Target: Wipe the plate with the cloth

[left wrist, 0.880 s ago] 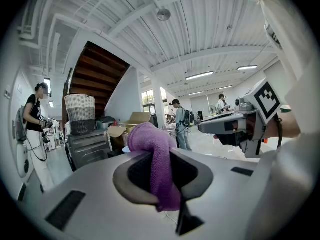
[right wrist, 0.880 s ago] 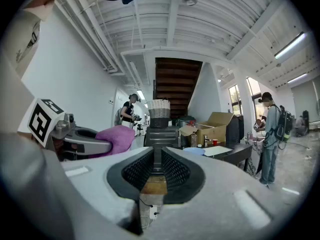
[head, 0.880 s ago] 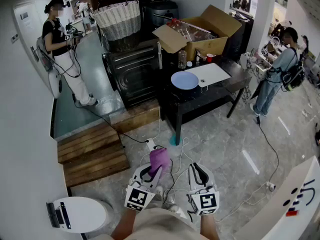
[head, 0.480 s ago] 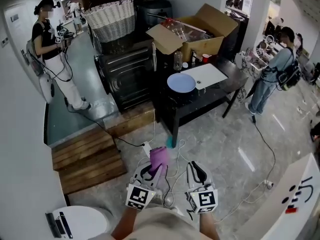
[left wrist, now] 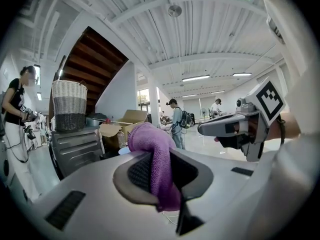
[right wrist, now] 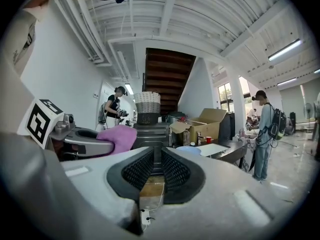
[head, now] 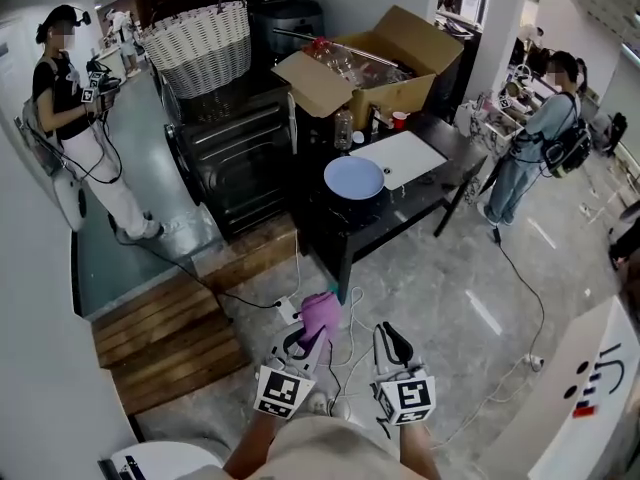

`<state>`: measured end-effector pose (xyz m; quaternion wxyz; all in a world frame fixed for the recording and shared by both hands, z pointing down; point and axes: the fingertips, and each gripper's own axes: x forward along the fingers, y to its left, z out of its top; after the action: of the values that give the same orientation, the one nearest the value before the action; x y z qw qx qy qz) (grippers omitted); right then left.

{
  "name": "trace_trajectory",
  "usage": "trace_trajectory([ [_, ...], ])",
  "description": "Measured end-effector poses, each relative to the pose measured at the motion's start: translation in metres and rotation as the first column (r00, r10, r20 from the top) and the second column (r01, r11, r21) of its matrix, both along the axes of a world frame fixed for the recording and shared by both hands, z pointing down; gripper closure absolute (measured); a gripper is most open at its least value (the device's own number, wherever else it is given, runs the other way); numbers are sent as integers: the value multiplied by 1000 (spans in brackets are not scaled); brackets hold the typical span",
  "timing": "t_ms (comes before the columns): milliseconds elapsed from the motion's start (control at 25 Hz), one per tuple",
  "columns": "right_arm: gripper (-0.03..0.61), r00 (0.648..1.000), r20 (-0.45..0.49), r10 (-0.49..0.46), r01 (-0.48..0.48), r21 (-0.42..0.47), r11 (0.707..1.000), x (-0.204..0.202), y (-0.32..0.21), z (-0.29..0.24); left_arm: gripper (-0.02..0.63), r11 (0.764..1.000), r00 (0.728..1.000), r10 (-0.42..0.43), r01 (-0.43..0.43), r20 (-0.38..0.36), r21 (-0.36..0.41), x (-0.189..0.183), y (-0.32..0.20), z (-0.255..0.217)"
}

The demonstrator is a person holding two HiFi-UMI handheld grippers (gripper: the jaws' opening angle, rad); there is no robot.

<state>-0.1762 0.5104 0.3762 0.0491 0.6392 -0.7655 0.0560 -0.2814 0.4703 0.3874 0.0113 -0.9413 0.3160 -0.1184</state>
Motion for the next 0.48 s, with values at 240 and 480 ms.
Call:
trace_trajectory([
  [240, 535, 1000, -6, 19, -19, -28, 999, -16, -29, 5, 554, 999, 1000, 29, -29, -10, -23, -12, -28, 5],
  [480, 535, 999, -10, 48, -48, -48, 998, -25, -45, 5, 554, 997, 999, 52, -53, -16, -49, -18, -48, 9],
])
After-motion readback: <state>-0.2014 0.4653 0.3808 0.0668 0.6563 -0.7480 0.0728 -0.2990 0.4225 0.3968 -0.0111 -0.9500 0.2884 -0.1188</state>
